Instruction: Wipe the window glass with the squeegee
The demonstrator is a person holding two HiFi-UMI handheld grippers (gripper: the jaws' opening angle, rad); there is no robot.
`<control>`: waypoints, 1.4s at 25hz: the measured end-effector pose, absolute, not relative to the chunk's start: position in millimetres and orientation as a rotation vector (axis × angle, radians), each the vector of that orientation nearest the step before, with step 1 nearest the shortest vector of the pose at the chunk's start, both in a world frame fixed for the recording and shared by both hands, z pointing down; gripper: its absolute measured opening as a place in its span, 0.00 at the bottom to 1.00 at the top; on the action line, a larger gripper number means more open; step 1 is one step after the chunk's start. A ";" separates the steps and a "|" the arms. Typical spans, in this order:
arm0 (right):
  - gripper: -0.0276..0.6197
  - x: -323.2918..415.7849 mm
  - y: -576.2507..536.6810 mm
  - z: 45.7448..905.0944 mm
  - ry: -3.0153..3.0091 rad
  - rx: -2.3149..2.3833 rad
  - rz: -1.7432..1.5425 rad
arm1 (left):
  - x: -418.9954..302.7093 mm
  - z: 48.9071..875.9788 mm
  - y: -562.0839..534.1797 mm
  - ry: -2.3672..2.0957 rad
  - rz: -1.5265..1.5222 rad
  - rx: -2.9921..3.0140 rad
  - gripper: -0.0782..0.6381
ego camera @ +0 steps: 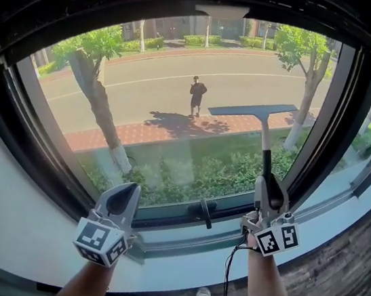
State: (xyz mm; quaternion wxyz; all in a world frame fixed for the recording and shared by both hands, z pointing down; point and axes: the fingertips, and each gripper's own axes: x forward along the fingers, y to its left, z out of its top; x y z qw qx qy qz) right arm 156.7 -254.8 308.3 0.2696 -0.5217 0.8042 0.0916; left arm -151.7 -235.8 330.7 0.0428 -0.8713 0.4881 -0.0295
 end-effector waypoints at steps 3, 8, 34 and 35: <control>0.20 156.5 -253.9 315.7 2.169 -1.415 0.230 | -150.8 334.9 -235.9 1.494 -0.099 -2.678 0.10; 0.20 156.3 -252.0 324.4 2.172 -1.428 0.215 | -148.9 336.5 -236.2 1.479 -0.097 -2.680 0.10; 0.20 159.6 -246.2 375.2 2.190 -1.489 0.137 | -149.6 351.3 -237.2 1.477 -0.120 -2.713 0.10; 0.20 159.7 -245.8 377.4 2.192 -1.492 0.133 | -150.0 351.8 -237.3 1.478 -0.122 -2.714 0.10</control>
